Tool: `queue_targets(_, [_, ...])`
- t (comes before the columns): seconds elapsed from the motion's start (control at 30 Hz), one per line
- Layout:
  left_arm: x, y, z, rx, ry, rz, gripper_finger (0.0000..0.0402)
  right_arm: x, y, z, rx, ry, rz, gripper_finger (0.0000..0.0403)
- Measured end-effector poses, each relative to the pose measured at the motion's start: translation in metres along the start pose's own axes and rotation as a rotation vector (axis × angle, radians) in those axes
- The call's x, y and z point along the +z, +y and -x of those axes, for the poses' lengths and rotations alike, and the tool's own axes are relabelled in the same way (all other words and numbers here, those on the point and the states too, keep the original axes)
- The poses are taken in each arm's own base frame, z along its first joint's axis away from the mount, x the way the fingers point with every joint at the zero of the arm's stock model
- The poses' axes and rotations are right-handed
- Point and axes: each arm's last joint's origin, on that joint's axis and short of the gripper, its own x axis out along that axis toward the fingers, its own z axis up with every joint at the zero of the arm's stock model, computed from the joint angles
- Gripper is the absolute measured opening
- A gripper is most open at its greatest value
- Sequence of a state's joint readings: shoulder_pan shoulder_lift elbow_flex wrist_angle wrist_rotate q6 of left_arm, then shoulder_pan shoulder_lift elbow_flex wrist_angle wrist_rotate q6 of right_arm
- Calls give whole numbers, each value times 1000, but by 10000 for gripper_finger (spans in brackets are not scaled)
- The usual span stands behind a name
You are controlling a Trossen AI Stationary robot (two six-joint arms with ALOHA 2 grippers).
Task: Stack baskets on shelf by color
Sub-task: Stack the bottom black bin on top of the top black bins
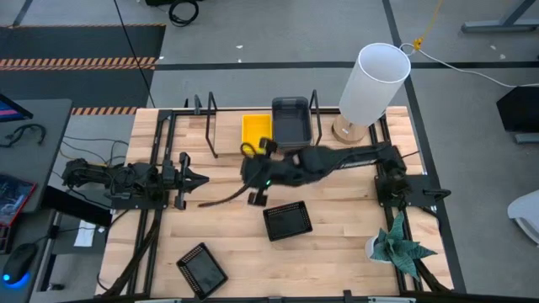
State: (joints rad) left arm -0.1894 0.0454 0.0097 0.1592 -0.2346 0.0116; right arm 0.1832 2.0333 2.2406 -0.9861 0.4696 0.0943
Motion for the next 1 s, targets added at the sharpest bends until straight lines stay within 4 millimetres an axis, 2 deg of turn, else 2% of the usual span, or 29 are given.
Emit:
queue_targets(0.2, [0,0,0,0,0,0,24,3,-54,37,-59,1,-6,130])
queue_targets(0.33, [0,0,0,0,0,0,31,0,-74,56,-55,16,-29,130])
queue_targets(0.53, [0,0,0,0,0,0,35,-6,-70,65,-43,61,0,130])
queue_targets(0.67, [0,0,0,0,0,0,27,-13,-64,58,9,98,5,130])
queue_targets(0.8, [0,0,0,0,0,1,23,-33,-63,52,45,139,-24,130])
queue_targets(1.0, [0,0,0,0,0,0,34,-77,-65,54,152,5,-103,130])
